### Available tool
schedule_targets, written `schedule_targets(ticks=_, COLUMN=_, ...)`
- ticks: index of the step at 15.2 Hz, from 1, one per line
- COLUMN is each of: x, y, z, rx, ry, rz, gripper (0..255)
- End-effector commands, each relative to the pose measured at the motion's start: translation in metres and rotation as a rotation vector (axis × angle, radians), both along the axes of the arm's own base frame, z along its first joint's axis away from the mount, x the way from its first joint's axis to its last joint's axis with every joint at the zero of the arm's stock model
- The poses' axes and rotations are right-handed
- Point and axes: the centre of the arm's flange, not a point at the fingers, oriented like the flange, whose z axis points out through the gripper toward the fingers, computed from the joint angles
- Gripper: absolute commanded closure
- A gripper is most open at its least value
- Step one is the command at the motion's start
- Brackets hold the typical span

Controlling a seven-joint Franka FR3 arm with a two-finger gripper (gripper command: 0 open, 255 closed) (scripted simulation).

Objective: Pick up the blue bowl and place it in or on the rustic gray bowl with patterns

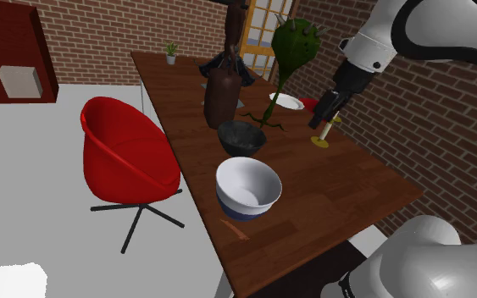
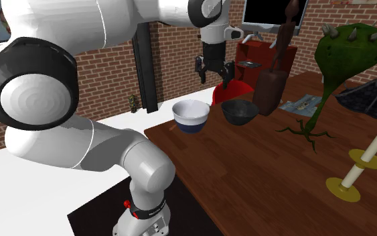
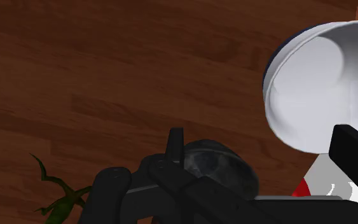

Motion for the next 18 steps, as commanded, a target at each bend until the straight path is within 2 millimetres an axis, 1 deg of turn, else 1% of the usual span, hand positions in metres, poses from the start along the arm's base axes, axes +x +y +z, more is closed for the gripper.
schedule_targets(ticks=1, x=0.000, y=0.000, z=0.000, rx=0.000, ry=0.000, rz=0.000, gripper=0)
schedule_targets(ticks=8, x=0.025, y=0.016, z=-0.085, rx=0.104, ry=0.045, rz=-0.086, gripper=0)
schedule_targets(ticks=15, x=0.048, y=0.039, z=-0.170, rx=0.208, ry=0.091, rz=-0.172, gripper=0)
schedule_targets(ticks=16, x=0.048, y=0.039, z=-0.170, rx=0.209, ry=0.091, rz=-0.172, gripper=0)
schedule_targets(ticks=18, x=0.049, y=0.041, z=-0.181, rx=0.209, ry=0.091, rz=-0.172, gripper=0)
